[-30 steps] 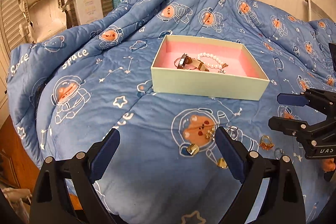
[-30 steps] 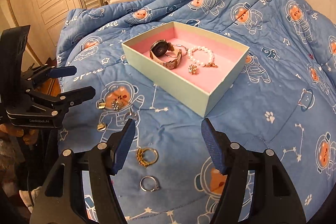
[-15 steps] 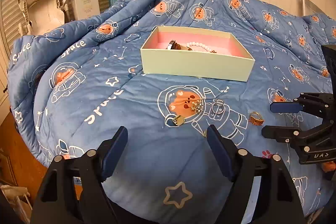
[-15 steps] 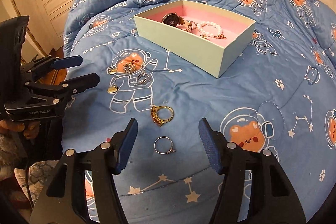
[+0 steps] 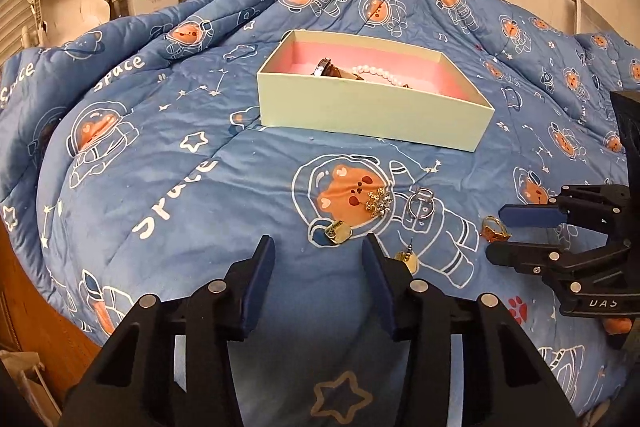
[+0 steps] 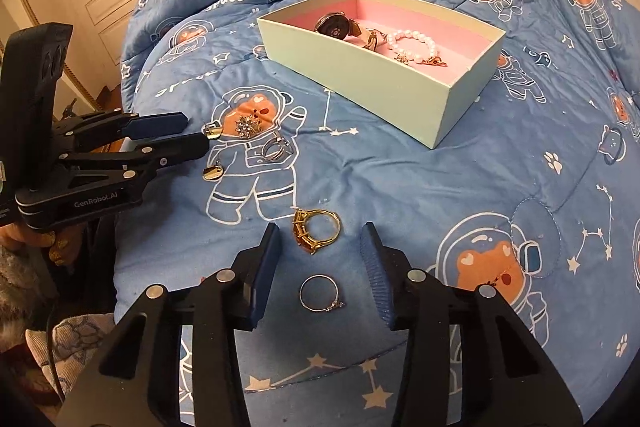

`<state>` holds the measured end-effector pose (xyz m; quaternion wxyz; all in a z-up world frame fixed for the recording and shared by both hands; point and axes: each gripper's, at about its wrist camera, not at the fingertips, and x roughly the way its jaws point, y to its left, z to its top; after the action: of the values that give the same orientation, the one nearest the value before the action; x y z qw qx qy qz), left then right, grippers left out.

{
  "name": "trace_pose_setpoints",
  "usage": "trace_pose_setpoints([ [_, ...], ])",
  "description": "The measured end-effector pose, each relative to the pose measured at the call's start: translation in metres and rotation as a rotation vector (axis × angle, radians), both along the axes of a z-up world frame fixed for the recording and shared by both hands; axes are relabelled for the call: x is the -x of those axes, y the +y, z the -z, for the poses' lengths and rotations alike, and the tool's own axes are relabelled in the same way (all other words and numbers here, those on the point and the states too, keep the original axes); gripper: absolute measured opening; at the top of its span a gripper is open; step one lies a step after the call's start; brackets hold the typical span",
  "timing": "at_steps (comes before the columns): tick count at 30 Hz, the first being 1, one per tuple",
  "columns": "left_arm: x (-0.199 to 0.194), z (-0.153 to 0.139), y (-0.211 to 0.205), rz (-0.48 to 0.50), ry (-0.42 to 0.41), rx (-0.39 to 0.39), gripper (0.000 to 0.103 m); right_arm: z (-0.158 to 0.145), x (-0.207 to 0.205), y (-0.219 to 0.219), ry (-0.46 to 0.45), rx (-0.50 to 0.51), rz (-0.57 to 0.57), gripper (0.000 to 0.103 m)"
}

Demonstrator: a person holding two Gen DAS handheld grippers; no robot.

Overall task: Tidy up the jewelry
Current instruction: 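Move the right gripper over the gold ring and silver ring on the duvet, then close the right gripper on the gold ring while the left gripper closes on a gold charm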

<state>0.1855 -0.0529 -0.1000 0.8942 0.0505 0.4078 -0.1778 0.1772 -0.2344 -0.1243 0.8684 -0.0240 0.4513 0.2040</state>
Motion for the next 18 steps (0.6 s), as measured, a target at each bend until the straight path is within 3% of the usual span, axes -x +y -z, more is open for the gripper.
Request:
trace_pose_setpoints([
  [8, -0.005, 0.004, -0.013, 0.044, 0.016, -0.023, 0.022, 0.0, -0.004, 0.006, 0.01, 0.003, -0.004, 0.027],
  [13, -0.007, 0.006, -0.016, 0.059, 0.027, -0.022, 0.015, 0.001, -0.006, 0.009, 0.014, 0.006, 0.0, 0.025],
  [18, -0.006, 0.006, -0.016, 0.07, 0.02, -0.011, 0.015, 0.001, -0.006, 0.009, 0.014, 0.002, 0.005, 0.025],
])
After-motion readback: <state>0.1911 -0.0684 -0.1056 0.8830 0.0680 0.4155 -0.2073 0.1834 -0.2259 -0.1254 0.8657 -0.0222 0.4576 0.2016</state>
